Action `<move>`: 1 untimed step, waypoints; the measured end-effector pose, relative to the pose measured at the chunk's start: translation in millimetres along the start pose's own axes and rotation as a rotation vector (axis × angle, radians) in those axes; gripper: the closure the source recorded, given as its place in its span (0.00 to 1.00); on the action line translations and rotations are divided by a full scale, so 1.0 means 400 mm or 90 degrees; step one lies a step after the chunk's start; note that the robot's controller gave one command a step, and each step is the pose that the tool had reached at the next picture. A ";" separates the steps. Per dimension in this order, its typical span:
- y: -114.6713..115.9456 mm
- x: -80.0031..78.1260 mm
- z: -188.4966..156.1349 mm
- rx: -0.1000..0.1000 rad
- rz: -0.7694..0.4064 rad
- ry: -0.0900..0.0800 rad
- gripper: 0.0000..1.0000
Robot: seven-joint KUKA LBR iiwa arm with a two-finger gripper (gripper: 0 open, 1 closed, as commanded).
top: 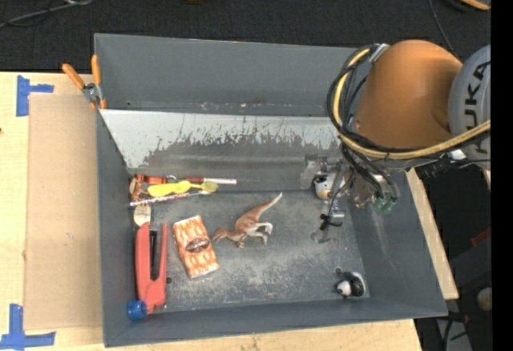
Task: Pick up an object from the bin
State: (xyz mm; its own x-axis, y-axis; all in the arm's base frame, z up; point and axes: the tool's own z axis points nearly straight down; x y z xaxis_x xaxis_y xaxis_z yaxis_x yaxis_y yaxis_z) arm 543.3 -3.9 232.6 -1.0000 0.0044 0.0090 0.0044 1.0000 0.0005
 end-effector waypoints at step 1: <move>0.000 -0.004 -0.011 0.000 0.000 -0.005 0.00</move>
Offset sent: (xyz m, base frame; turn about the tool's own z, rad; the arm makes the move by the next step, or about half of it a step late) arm 0.0327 0.0496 -0.1340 0.0292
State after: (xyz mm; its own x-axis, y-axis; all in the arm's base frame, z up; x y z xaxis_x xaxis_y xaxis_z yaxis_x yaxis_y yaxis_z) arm 544.8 -4.0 236.8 -1.0000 0.0044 0.0009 0.0044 1.0000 0.0005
